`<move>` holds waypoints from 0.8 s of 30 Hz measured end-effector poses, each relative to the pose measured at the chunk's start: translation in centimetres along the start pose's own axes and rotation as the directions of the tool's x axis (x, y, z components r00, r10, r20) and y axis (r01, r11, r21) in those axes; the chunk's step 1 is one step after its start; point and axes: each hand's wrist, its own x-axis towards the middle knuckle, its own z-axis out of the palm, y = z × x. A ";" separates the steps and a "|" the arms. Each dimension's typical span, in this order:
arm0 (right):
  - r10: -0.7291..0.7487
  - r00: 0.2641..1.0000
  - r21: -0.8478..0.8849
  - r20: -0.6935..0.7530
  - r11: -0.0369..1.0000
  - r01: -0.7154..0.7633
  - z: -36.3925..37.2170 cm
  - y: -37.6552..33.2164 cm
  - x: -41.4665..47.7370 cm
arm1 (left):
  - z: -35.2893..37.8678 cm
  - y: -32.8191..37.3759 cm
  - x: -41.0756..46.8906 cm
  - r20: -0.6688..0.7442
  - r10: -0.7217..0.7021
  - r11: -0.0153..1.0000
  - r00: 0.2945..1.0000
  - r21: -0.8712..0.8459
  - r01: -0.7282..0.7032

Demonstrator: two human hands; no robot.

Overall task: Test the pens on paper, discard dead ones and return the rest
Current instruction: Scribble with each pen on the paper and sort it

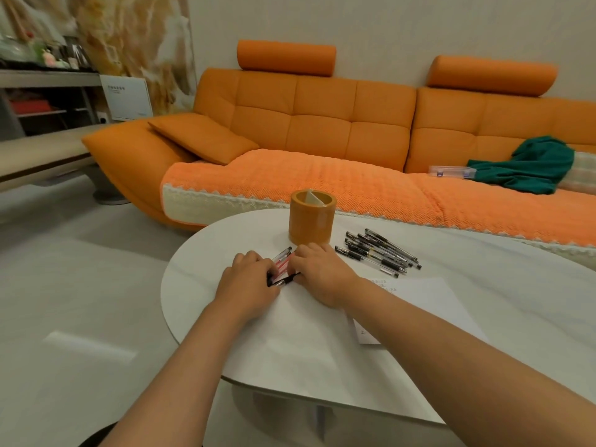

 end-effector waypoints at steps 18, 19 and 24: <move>0.232 0.973 0.174 -0.013 0.958 -0.227 -5.2 3.7 -9.0 | 0.7 7.8 0.5 -0.057 0.179 0.917 0.982 -0.352 -0.188; 0.246 0.969 0.179 -0.006 0.954 -0.241 -5.3 4.1 -9.7 | 0.9 8.4 0.5 -0.052 0.203 0.907 0.978 -0.366 -0.208; 0.312 0.950 0.225 0.027 0.924 -0.310 -5.3 6.4 -12.8 | 1.7 11.4 0.7 0.041 0.254 0.888 0.966 -0.406 -0.216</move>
